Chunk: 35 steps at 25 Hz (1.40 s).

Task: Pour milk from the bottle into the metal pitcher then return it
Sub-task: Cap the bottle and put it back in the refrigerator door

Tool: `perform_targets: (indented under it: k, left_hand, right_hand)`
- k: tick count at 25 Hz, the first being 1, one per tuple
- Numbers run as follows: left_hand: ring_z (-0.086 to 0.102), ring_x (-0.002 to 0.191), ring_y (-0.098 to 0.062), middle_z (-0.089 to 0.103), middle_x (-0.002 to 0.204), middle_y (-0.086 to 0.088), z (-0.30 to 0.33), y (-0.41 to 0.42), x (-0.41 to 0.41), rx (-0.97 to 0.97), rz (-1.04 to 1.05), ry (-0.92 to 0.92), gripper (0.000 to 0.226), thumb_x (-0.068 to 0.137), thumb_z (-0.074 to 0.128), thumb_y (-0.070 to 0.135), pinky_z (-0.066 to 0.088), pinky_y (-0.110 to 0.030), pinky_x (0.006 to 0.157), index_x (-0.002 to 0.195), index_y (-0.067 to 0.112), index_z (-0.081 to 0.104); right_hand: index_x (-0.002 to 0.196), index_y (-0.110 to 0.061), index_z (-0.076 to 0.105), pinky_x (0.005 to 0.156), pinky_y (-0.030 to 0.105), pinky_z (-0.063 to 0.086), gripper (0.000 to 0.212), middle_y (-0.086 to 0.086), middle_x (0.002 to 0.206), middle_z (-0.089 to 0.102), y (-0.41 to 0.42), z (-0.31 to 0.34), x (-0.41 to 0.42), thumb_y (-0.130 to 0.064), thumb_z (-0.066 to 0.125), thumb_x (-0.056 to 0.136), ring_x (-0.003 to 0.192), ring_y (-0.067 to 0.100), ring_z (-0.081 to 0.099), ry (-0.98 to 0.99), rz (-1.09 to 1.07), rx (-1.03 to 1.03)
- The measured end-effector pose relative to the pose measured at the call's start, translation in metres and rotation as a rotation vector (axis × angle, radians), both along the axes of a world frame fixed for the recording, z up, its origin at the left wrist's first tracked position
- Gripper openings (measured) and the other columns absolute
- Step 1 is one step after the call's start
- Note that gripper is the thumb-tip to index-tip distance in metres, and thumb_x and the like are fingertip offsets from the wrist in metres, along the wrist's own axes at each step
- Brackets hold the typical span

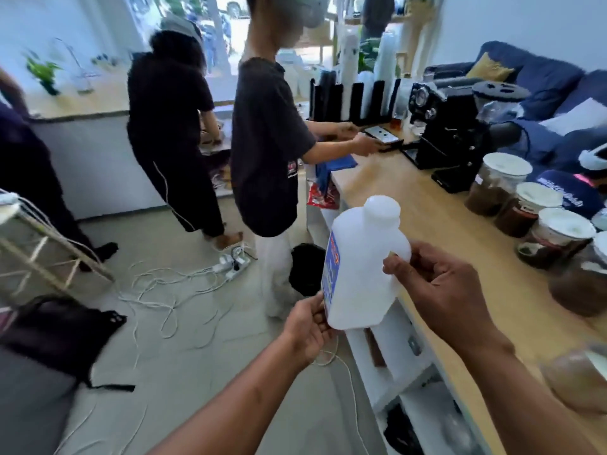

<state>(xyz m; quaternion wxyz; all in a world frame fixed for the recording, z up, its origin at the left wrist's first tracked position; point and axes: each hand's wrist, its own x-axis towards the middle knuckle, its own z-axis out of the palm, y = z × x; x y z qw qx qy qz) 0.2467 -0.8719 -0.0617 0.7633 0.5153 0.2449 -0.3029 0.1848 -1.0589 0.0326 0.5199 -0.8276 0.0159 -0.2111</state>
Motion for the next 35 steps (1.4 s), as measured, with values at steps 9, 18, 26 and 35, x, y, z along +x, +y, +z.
perform_targets:
  k: [9,18,26,35]
  left_hand:
    - [0.071,0.076,-0.023,0.077,0.075,-0.009,-0.003,0.178,-0.002,-0.038,0.343,0.012,0.028,0.106,0.05,0.025,0.06,-0.035,0.063,0.098,0.006,0.07]
    - [0.072,0.074,-0.023,0.078,0.08,-0.008,-0.009,0.35,-0.04,-0.055,0.641,-0.044,0.025,0.103,0.054,0.024,0.061,-0.036,0.066,0.104,0.007,0.073]
    - [0.072,0.076,-0.024,0.078,0.075,-0.009,-0.01,0.466,-0.097,-0.069,0.975,-0.025,0.024,0.103,0.055,0.019,0.062,-0.038,0.068,0.092,0.007,0.073]
    - [0.069,0.08,-0.032,0.078,0.084,-0.015,-0.011,0.609,-0.159,-0.025,1.419,-0.105,0.021,0.096,0.054,0.01,0.06,-0.041,0.072,0.094,0.004,0.074]
  right_hand:
    - [0.114,-0.02,0.077,0.073,0.042,0.066,0.023,-0.006,0.096,0.08,0.163,-0.001,0.059,-0.027,0.074,0.093,0.087,0.012,0.077,0.016,0.304,-0.048]
    - [0.109,-0.017,0.077,0.074,0.028,0.062,0.021,-0.005,0.091,0.08,0.349,0.001,0.084,-0.028,0.075,0.091,0.084,0.01,0.075,-0.004,0.626,-0.044]
    - [0.095,-0.025,0.078,0.062,0.022,0.055,0.005,-0.006,0.08,0.077,0.497,-0.004,0.079,-0.026,0.076,0.091,0.069,0.009,0.069,0.041,0.868,-0.044]
    - [0.094,-0.031,0.074,0.071,0.052,0.063,0.006,0.0,0.079,0.076,0.695,0.002,0.067,-0.036,0.074,0.09,0.077,0.026,0.074,0.081,1.299,-0.07]
